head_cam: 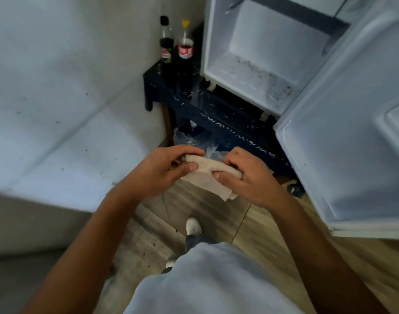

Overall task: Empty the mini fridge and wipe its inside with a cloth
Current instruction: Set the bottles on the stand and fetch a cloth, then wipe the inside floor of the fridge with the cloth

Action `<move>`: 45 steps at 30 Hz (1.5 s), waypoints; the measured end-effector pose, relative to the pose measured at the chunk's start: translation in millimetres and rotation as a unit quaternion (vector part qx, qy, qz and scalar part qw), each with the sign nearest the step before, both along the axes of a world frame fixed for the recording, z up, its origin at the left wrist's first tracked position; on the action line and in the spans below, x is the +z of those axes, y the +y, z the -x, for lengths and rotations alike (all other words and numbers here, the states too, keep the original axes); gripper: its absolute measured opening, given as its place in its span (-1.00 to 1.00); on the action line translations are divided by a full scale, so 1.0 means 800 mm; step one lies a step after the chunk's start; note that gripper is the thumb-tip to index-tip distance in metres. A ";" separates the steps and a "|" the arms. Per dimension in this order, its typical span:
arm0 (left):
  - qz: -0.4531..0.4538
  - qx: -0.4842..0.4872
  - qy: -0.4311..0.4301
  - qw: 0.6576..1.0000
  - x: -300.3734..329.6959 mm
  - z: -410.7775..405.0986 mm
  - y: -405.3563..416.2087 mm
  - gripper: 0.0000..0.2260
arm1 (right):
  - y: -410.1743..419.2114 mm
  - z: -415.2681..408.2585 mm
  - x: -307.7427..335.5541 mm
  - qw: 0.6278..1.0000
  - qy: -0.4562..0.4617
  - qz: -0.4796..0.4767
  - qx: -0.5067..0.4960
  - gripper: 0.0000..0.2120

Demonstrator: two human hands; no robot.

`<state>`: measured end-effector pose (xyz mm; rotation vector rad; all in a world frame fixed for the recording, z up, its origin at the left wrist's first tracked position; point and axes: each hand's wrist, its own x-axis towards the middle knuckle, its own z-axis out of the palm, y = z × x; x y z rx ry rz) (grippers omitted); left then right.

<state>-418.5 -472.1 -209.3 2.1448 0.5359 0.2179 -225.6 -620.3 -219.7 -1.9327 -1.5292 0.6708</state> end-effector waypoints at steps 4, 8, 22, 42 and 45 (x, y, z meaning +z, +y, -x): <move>-0.036 -0.043 0.011 0.998 0.003 -0.052 0.051 -0.71 | 0.019 -0.036 -0.009 0.996 0.074 0.012 -0.042 -0.66; -0.055 -0.066 -0.027 0.996 0.008 -0.099 0.089 -0.75 | 0.042 -0.067 -0.006 0.990 0.099 0.021 -0.094 -0.74; -0.007 -0.190 -0.077 0.979 0.024 -0.238 0.266 -0.76 | 0.162 -0.109 0.006 0.967 0.032 -0.089 -0.236 -0.62; -0.088 -0.335 -0.179 0.921 0.050 -0.394 0.414 -0.79 | 0.302 -0.152 0.025 0.877 0.109 -0.194 -0.427 -0.62; -0.210 -0.280 -0.277 0.895 0.068 -0.409 0.420 -0.80 | 0.296 -0.188 0.018 0.859 0.113 -0.218 -0.449 -0.68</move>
